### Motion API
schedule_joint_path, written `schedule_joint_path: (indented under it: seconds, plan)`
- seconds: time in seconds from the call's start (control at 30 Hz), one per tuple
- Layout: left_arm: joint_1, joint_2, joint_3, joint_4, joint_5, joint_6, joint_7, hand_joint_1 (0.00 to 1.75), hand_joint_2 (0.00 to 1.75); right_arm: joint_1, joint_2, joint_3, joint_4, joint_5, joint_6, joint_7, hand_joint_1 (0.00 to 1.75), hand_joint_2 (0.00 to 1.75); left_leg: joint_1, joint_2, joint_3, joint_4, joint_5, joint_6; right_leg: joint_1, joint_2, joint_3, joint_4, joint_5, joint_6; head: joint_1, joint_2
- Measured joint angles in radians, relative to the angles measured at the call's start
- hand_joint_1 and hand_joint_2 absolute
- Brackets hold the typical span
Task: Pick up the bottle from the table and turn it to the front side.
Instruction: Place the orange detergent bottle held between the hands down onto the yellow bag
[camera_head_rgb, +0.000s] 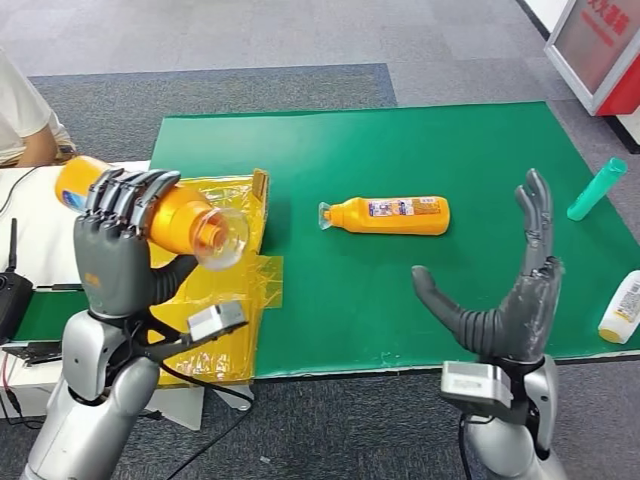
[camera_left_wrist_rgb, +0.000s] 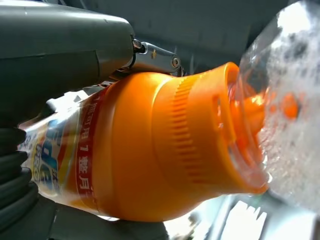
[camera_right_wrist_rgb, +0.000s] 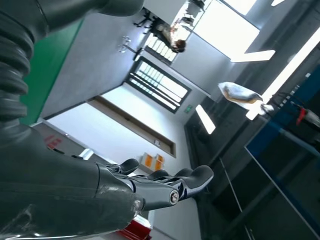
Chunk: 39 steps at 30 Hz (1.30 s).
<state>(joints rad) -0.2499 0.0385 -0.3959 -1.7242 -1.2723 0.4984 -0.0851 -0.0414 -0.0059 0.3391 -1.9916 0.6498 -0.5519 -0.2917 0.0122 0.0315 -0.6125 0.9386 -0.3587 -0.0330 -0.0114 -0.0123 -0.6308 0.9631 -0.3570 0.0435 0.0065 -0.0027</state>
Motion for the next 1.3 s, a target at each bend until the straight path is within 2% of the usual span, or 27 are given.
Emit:
schedule_joint_path:
  seconds: [0.13,0.23,0.47,0.7,0.9,1.03,1.3]
  plan:
    - [-0.045,0.039,0.023,0.149,-0.026,-0.167,0.06,1.75,0.0,0.033,-0.01,0.0,-0.098,-0.046,0.031,-0.022,0.0,1.75,0.0,0.0,0.0,0.0,0.0,0.0,0.0,0.0,0.0,0.0,0.0,0.0,0.0,0.0]
    - [-0.079,0.059,0.03,0.258,-0.032,-0.228,0.072,1.75,0.0,0.046,-0.017,0.0,-0.154,-0.092,0.075,-0.041,0.0,1.75,0.0,0.0,0.0,0.0,0.001,-0.001,0.0,0.0,-0.001,0.0,0.001,-0.001,0.0,0.0]
    - [-0.132,0.071,0.032,0.476,-0.065,-0.271,0.098,1.75,0.0,0.06,-0.022,0.0,-0.213,-0.136,0.135,-0.073,0.0,1.75,0.0,0.0,0.0,0.0,0.0,0.0,0.0,0.0,-0.001,0.0,0.001,-0.001,0.0,0.0]
    - [-0.189,0.068,0.027,0.704,-0.047,-0.285,0.048,1.75,0.0,0.06,-0.037,0.0,-0.231,-0.104,0.142,-0.084,0.0,1.75,0.0,0.0,0.001,0.0,-0.001,-0.001,0.0,0.0,0.002,0.0,0.0,-0.001,0.0,0.0]
    - [-0.234,0.057,0.018,0.841,-0.032,-0.275,0.016,1.73,0.0,0.059,-0.047,0.002,-0.246,-0.097,0.12,-0.1,0.0,1.75,0.0,0.001,0.008,0.0,-0.002,-0.003,0.0,0.002,0.007,0.0,-0.001,-0.002,0.0,0.0]
    - [-0.24,0.039,0.016,0.892,-0.016,-0.249,-0.002,0.0,0.0,0.056,-0.053,0.006,-0.247,-0.085,0.113,-0.102,0.0,1.75,0.0,0.001,0.01,0.0,-0.002,-0.003,0.0,0.002,0.009,0.001,-0.001,-0.002,0.0,0.0]
    - [-0.194,0.004,0.013,0.929,-0.006,-0.214,-0.013,0.0,0.0,0.051,-0.065,0.026,-0.247,-0.066,0.104,-0.093,0.0,1.75,0.0,0.001,0.006,0.0,-0.001,-0.001,0.0,0.002,0.005,0.001,-0.001,-0.001,0.0,0.0]
